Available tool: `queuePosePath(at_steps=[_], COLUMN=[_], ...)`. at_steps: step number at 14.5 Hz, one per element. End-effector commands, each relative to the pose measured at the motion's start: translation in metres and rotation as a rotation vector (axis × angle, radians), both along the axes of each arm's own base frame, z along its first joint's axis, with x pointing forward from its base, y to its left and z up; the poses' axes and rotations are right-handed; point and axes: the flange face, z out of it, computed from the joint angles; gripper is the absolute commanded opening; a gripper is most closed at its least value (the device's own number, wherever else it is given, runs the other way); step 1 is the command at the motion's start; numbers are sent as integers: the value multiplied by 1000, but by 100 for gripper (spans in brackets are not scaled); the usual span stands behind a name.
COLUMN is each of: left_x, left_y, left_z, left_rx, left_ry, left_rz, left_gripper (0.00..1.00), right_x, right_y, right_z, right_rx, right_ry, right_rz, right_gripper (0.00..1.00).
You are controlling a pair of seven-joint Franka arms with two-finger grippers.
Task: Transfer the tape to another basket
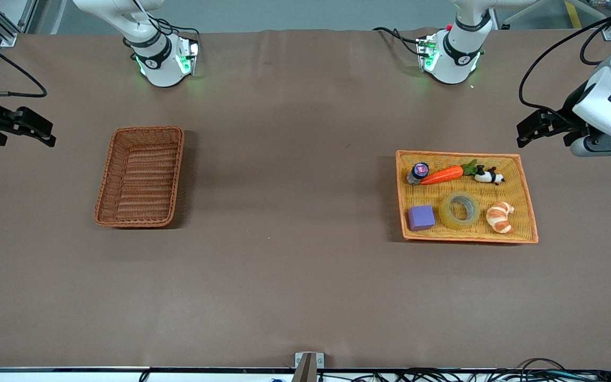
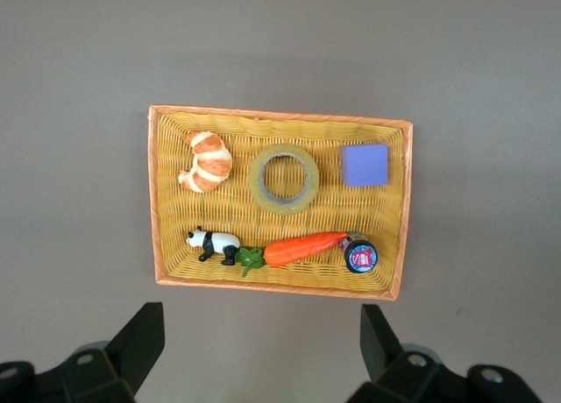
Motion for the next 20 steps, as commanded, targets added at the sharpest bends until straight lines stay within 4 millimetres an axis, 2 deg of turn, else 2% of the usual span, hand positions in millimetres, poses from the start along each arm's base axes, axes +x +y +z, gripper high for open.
queuePosePath(at_steps=[1,5,12,14,15,17,19,20], left_x=[-6,-6,-6,-2,-2,1,5,7], left_y=[5,8,24,24,27,39,46,53], left_z=[5,13,6,-7,-20,-37,-57,-75], left_rx=[-17,-20,-3,0,2,3,2,3], left_ry=[-16,-27,1,25,52,65,77,71], left_rz=[1,12,45,14,13,24,27,39], left_gripper=[99,100,100,100,100,100,97,96], right_x=[-2,-2,-2,-2,-2,-3,-3,-3], right_y=[-2,-2,-2,0,1,1,-1,-1], right_z=[4,3,4,4,6,6,6,6], right_rx=[7,7,7,7,8,7,8,8], right_ry=[-6,-1,-4,-4,-6,-4,-6,-3], right_rz=[-13,-13,-12,-8,-7,-7,-10,-10], right_gripper=[100,100,100,100,100,100,100,100])
